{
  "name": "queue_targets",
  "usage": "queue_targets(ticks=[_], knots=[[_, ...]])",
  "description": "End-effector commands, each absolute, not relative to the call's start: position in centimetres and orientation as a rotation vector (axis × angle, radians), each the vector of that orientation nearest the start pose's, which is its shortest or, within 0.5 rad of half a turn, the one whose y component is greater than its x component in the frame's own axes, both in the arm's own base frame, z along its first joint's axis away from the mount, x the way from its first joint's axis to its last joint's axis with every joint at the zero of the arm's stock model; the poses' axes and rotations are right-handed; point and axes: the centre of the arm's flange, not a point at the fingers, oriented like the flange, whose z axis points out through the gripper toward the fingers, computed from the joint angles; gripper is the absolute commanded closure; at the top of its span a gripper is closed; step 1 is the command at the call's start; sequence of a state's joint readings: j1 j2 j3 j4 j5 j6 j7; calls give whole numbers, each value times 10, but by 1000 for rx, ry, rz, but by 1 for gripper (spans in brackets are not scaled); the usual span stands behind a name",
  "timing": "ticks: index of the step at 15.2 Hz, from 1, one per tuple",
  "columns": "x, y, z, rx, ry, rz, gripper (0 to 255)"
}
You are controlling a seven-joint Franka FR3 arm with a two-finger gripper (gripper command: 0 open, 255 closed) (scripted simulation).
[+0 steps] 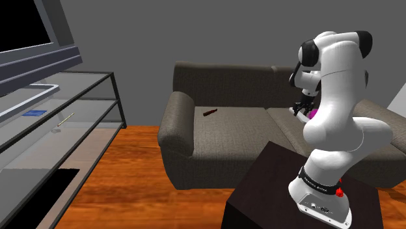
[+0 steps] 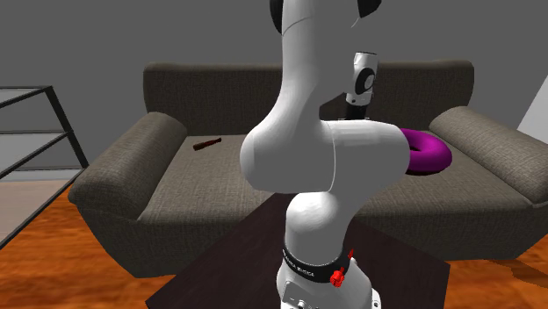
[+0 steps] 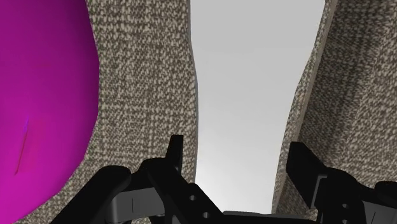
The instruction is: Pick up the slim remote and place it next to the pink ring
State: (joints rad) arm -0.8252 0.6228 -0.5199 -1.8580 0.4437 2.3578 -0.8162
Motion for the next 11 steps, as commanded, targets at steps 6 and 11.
queue_targets(ticks=[6,11], knots=[[167,-614,181,-2899,1176,-11,255],[167,-614,155,-2899,1176,-11,255]])
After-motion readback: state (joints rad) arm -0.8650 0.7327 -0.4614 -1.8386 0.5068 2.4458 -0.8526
